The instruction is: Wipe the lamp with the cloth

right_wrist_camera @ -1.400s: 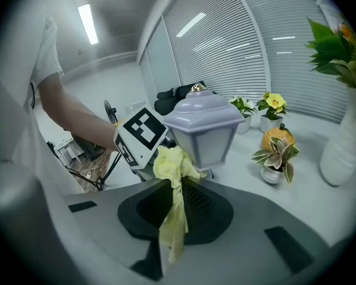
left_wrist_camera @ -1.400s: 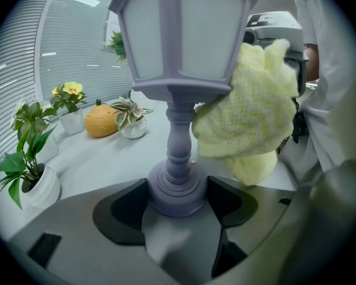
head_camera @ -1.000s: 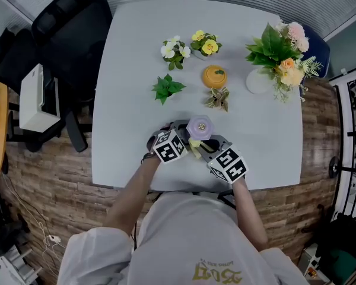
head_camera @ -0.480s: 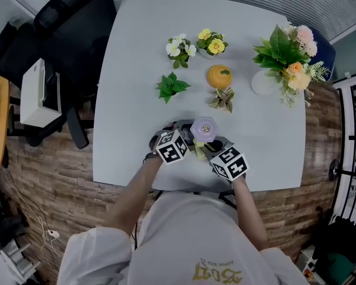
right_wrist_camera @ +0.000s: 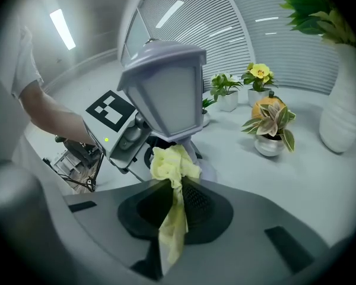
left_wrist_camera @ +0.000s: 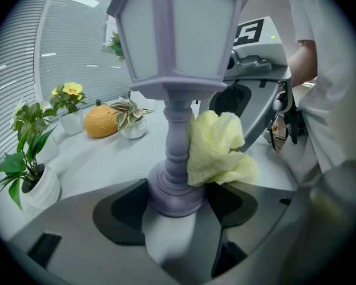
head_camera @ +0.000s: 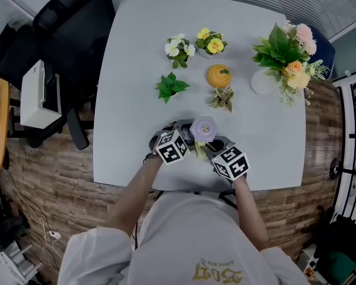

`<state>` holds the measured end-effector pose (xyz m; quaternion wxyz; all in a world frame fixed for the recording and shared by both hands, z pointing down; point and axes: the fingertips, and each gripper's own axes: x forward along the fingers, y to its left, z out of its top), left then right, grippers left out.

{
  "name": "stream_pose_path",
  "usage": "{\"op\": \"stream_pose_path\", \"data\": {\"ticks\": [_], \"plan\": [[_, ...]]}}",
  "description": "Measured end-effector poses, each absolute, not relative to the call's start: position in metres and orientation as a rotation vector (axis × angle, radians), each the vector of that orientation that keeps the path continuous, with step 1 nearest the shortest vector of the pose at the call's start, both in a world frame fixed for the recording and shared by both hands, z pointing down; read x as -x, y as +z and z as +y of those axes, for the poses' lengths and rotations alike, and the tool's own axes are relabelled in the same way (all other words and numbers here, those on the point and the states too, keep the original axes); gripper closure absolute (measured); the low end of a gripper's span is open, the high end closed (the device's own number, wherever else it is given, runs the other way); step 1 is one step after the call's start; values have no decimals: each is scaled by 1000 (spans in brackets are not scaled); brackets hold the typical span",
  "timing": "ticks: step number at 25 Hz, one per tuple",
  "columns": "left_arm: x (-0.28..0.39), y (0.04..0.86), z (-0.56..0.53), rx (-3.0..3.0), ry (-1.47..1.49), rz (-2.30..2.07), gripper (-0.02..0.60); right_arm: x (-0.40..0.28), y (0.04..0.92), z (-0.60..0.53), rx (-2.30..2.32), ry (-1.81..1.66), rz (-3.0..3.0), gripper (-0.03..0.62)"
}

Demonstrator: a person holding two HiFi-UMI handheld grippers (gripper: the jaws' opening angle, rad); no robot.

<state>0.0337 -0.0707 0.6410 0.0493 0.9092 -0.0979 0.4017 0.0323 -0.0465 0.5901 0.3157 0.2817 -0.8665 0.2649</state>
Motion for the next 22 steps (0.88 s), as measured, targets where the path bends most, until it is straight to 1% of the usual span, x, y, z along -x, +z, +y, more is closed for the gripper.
{"op": "stream_pose_path", "data": {"ticks": [12, 22], "plan": [[-33, 641, -70, -2767, 1226, -298, 256, -41, 565, -47, -801, 676, -2321, 546], [-33, 641, -70, -2767, 1225, -299, 255, -41, 565, -49, -803, 676, -2322, 546]]}}
